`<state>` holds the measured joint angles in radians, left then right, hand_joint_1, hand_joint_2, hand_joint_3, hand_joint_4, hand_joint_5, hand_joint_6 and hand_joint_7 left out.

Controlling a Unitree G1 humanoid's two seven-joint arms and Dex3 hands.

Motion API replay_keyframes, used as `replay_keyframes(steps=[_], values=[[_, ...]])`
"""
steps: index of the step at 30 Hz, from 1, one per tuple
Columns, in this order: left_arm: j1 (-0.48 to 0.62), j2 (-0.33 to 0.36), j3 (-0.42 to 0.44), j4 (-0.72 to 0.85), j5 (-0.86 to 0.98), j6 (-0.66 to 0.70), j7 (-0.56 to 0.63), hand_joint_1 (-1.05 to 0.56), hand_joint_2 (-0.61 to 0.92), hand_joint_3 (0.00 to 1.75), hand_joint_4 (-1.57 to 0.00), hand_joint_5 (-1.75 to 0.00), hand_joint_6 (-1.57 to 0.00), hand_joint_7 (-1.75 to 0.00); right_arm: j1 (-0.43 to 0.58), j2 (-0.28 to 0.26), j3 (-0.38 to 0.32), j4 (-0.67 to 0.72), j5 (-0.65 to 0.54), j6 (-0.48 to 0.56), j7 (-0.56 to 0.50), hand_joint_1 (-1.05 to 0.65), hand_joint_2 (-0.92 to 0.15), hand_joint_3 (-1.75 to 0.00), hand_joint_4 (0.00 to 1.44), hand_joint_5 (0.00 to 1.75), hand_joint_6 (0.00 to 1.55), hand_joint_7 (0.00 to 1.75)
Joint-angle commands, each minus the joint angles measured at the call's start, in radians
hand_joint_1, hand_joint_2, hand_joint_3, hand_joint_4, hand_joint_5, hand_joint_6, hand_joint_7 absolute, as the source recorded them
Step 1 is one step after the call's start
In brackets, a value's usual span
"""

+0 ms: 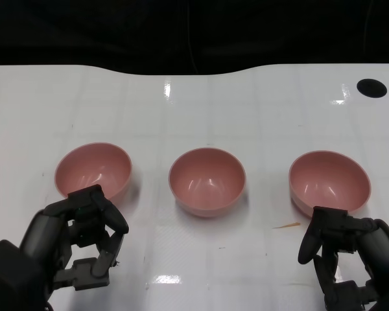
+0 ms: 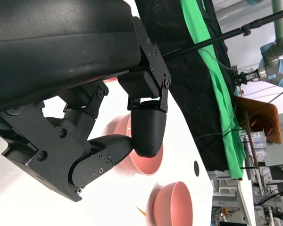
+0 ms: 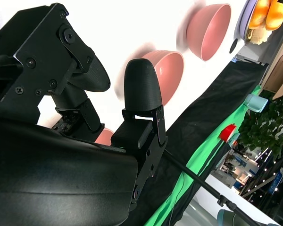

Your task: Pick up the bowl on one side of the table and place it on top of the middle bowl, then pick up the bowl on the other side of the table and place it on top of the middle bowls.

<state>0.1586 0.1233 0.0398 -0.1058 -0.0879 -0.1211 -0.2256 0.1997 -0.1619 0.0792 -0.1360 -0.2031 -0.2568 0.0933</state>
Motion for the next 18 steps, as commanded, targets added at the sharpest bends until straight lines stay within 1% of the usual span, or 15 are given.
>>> replay_keyframes(steps=[1, 5, 8, 13, 15, 18], values=[[0.005, 0.013, 0.007, -0.019, -0.010, 0.009, -0.006, -0.30, 0.42, 1.15, -0.84, -1.75, -0.80, -1.39, -0.007, -0.009, -0.014, -0.008, 0.021, -0.005, 0.003, 0.07, -0.23, -1.60, 0.91, 1.75, 0.82, 1.48], [0.005, 0.009, 0.007, -0.022, -0.024, 0.018, -0.010, -0.32, 0.41, 1.15, -0.84, -1.75, -0.82, -1.39, -0.006, -0.012, -0.014, -0.013, 0.018, 0.002, 0.002, 0.07, -0.22, -1.61, 0.91, 1.75, 0.82, 1.48], [0.007, 0.009, 0.004, -0.031, -0.033, 0.035, -0.011, -0.29, 0.37, 1.21, -0.86, -1.75, -0.82, -1.42, -0.006, -0.015, -0.013, -0.014, 0.007, 0.006, -0.003, 0.07, -0.20, -1.64, 0.90, 1.74, 0.82, 1.48], [0.000, 0.012, -0.004, 0.004, -0.012, -0.025, -0.010, -0.26, 0.34, 1.34, -0.87, -1.75, -0.77, -1.50, -0.008, -0.011, -0.016, -0.003, 0.016, -0.003, -0.002, 0.07, -0.20, -1.63, 0.91, 1.74, 0.82, 1.48], [-0.001, 0.010, -0.005, 0.009, -0.014, -0.028, -0.008, -0.22, 0.34, 1.37, -0.87, -1.75, -0.77, -1.52, -0.008, -0.012, -0.016, -0.003, 0.011, -0.002, -0.004, 0.07, -0.20, -1.63, 0.91, 1.74, 0.82, 1.47], [0.005, 0.019, -0.009, 0.008, 0.013, -0.039, 0.002, -0.21, 0.33, 1.38, -0.88, -1.75, -0.77, -1.52, -0.004, -0.011, -0.015, -0.006, 0.008, -0.004, -0.006, 0.07, -0.20, -1.63, 0.91, 1.74, 0.83, 1.47]])
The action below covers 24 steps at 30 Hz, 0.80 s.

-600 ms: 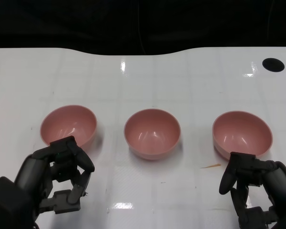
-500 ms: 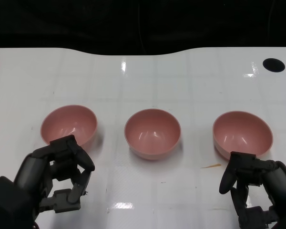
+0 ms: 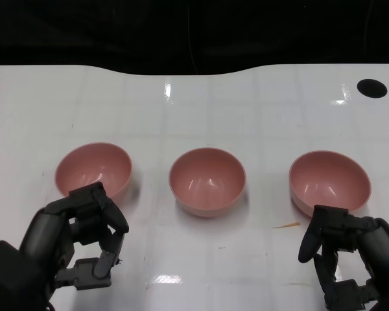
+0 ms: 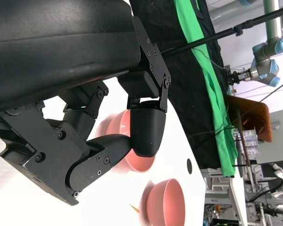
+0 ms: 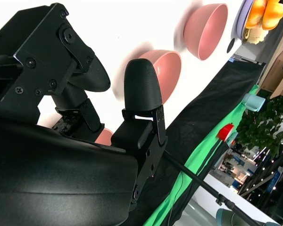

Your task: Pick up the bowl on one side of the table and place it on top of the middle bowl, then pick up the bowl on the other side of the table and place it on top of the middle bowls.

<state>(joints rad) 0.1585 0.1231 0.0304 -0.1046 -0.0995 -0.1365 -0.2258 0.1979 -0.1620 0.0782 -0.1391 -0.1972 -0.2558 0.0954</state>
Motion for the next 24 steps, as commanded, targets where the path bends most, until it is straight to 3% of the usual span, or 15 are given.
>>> replay_keyframes(steps=[1, 11, 12, 15, 24], values=[[0.007, 0.019, 0.000, 0.006, 0.032, -0.026, 0.005, -0.21, 0.34, 1.37, -0.89, -1.75, -0.77, -1.52, -0.003, -0.011, -0.015, -0.001, 0.004, -0.009, -0.007, 0.07, -0.20, -1.63, 0.91, 1.74, 0.83, 1.47], [0.004, 0.018, 0.012, 0.017, 0.057, -0.035, 0.012, -0.25, 0.39, 1.28, -0.87, -1.75, -0.77, -1.48, -0.007, -0.008, -0.016, 0.000, 0.000, -0.001, -0.010, 0.07, -0.19, -1.64, 0.90, 1.73, 0.82, 1.46], [0.002, 0.018, 0.013, 0.022, 0.063, -0.041, 0.016, -0.35, 0.43, 1.13, -0.88, -1.73, -0.80, -1.43, -0.006, -0.005, -0.018, 0.001, 0.003, -0.002, -0.013, 0.05, -0.28, -1.49, 0.85, 1.61, 0.78, 1.35], [0.002, 0.015, 0.014, 0.027, 0.038, -0.048, -0.006, -0.40, 0.48, 1.00, -0.85, -1.73, -0.81, -1.40, -0.002, 0.003, -0.024, -0.015, 0.018, 0.021, -0.014, 0.02, -0.38, -1.25, 0.74, 1.44, 0.72, 1.15], [0.002, 0.013, 0.010, 0.021, 0.026, -0.040, -0.001, -0.35, 0.44, 1.09, -0.86, -1.74, -0.82, -1.46, -0.002, 0.003, -0.031, -0.061, 0.001, 0.080, -0.032, -0.13, -0.61, -0.70, 0.54, 1.15, 0.60, 0.76]])
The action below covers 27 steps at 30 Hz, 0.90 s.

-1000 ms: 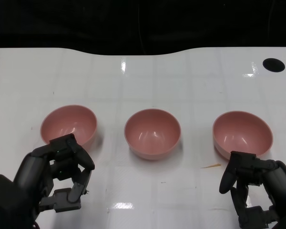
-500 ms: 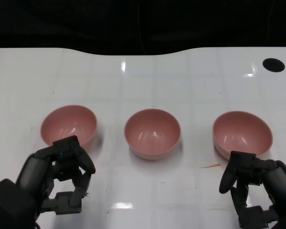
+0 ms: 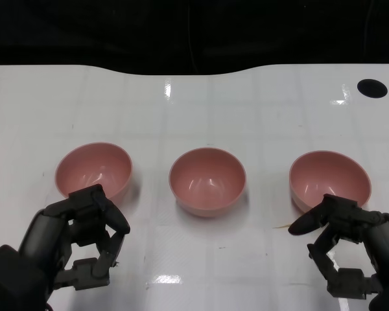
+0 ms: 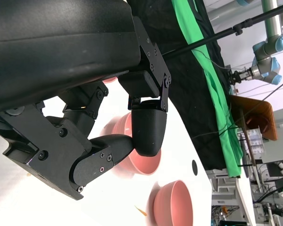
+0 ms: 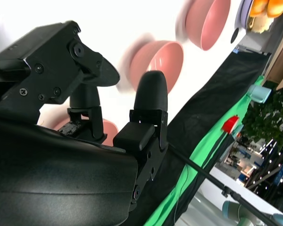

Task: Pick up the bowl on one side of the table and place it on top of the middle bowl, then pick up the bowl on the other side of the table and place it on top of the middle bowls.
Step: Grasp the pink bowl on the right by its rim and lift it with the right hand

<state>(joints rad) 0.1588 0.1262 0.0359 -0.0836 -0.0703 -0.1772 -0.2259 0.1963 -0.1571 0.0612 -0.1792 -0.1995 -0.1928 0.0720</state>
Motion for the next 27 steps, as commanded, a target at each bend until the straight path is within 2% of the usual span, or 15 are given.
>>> replay_keyframes(steps=[1, 4, 7, 9, 13, 15, 18, 21, 25, 27], values=[[0.003, 0.010, 0.004, -0.002, -0.004, 0.004, -0.001, -0.35, 0.43, 1.09, -0.86, -1.74, -0.81, -1.46, -0.001, -0.002, -0.014, -0.023, 0.004, 0.020, -0.008, -0.14, -0.64, -0.63, 0.53, 1.13, 0.58, 0.74], [0.003, 0.009, 0.005, -0.001, -0.005, 0.002, 0.000, -0.35, 0.43, 1.11, -0.86, -1.74, -0.81, -1.47, -0.001, -0.004, -0.017, -0.039, -0.010, 0.038, -0.014, -0.16, -0.67, -0.55, 0.50, 1.10, 0.56, 0.70], [0.006, 0.010, 0.004, -0.003, 0.005, 0.000, 0.006, -0.34, 0.43, 1.11, -0.86, -1.75, -0.82, -1.47, -0.008, -0.016, -0.026, -0.070, -0.051, 0.068, -0.027, -0.23, -0.83, -0.17, 0.46, 0.87, 0.53, 0.45], [0.006, 0.011, 0.004, -0.004, 0.011, 0.001, 0.008, -0.35, 0.45, 1.08, -0.85, -1.75, -0.80, -1.48, -0.013, -0.021, -0.028, -0.079, -0.068, 0.077, -0.027, -0.26, -0.86, -0.09, 0.44, 0.81, 0.51, 0.38], [0.008, 0.010, 0.003, -0.011, 0.018, 0.005, 0.010, -0.36, 0.46, 1.05, -0.86, -1.75, -0.80, -1.49, -0.026, -0.046, -0.032, -0.106, -0.114, 0.123, -0.012, -0.32, -0.87, -0.05, 0.36, 0.76, 0.43, 0.30], [0.009, 0.006, 0.002, -0.014, 0.025, 0.011, 0.016, -0.30, 0.45, 1.12, -0.86, -1.74, -0.81, -1.46, -0.033, -0.058, -0.029, -0.114, -0.140, 0.132, -0.014, -0.34, -0.86, -0.03, 0.33, 0.75, 0.42, 0.27], [0.009, 0.004, -0.001, -0.008, 0.058, -0.010, 0.033, -0.30, 0.44, 1.13, -0.87, -1.71, -0.81, -1.44, -0.042, -0.072, -0.024, -0.119, -0.175, 0.131, -0.019, -0.35, -0.86, -0.02, 0.31, 0.77, 0.42, 0.25], [0.011, 0.005, -0.002, -0.005, 0.078, -0.021, 0.045, -0.36, 0.50, 1.01, -0.90, -1.67, -0.84, -1.42, -0.051, -0.089, -0.019, -0.123, -0.223, 0.131, -0.024, -0.38, -0.84, 0.00, 0.30, 0.81, 0.43, 0.23], [0.014, 0.001, 0.001, -0.014, 0.076, -0.010, 0.046, -0.36, 0.49, 1.04, -0.92, -1.65, -0.86, -1.39, -0.063, -0.116, -0.008, -0.139, -0.295, 0.157, -0.012, -0.44, -0.84, 0.00, 0.26, 0.74, 0.44, 0.19], [0.018, 0.002, 0.000, -0.025, 0.091, -0.003, 0.056, -0.34, 0.48, 1.06, -0.93, -1.64, -0.87, -1.38, -0.077, -0.142, 0.009, -0.150, -0.372, 0.189, 0.004, -0.47, -0.83, 0.00, 0.26, 0.69, 0.44, 0.15]])
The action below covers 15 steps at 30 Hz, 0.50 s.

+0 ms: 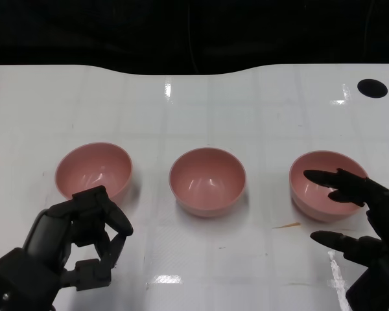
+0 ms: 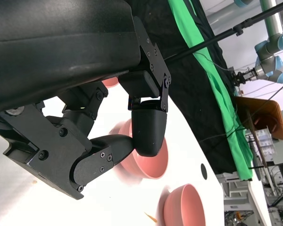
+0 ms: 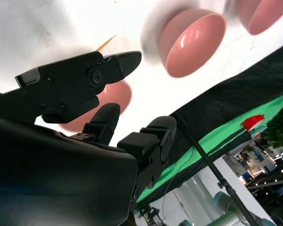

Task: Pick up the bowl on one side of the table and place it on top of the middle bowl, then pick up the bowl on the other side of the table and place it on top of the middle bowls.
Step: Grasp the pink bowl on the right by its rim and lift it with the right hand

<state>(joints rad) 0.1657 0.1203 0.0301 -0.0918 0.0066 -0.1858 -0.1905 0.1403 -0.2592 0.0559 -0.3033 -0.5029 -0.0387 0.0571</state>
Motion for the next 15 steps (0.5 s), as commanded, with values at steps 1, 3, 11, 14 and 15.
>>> replay_keyframes(steps=[1, 3, 11, 14, 15], values=[[0.012, 0.010, 0.004, -0.019, 0.024, 0.005, 0.027, -0.34, 0.48, 1.06, -0.93, -1.63, -0.87, -1.38, -0.026, -0.048, 0.021, -0.030, -0.099, 0.048, 0.024, -0.49, -0.83, 0.00, 0.26, 0.66, 0.45, 0.14], [0.016, 0.011, 0.004, -0.030, 0.002, 0.021, 0.012, -0.31, 0.47, 1.10, -0.92, -1.65, -0.86, -1.39, -0.044, -0.072, 0.048, -0.023, -0.185, 0.067, 0.024, -0.52, -0.82, 0.00, 0.28, 0.62, 0.45, 0.11], [0.016, 0.013, 0.004, -0.035, -0.056, 0.044, -0.021, -0.24, 0.44, 1.20, -0.87, -1.72, -0.80, -1.46, -0.109, -0.090, 0.114, 0.048, -0.330, 0.115, 0.026, -0.51, -0.80, 0.00, 0.28, 0.56, 0.44, 0.07], [0.017, 0.010, 0.005, -0.038, -0.078, 0.054, -0.026, -0.21, 0.44, 1.23, -0.86, -1.74, -0.80, -1.49, -0.145, -0.101, 0.146, 0.102, -0.389, 0.132, 0.023, -0.52, -0.82, 0.00, 0.30, 0.50, 0.45, 0.04], [0.018, 0.010, 0.005, -0.038, -0.084, 0.055, -0.027, -0.19, 0.44, 1.24, -0.86, -1.74, -0.80, -1.49, -0.151, -0.102, 0.152, 0.110, -0.401, 0.135, 0.021, -0.53, -0.82, 0.00, 0.30, 0.49, 0.45, 0.04]])
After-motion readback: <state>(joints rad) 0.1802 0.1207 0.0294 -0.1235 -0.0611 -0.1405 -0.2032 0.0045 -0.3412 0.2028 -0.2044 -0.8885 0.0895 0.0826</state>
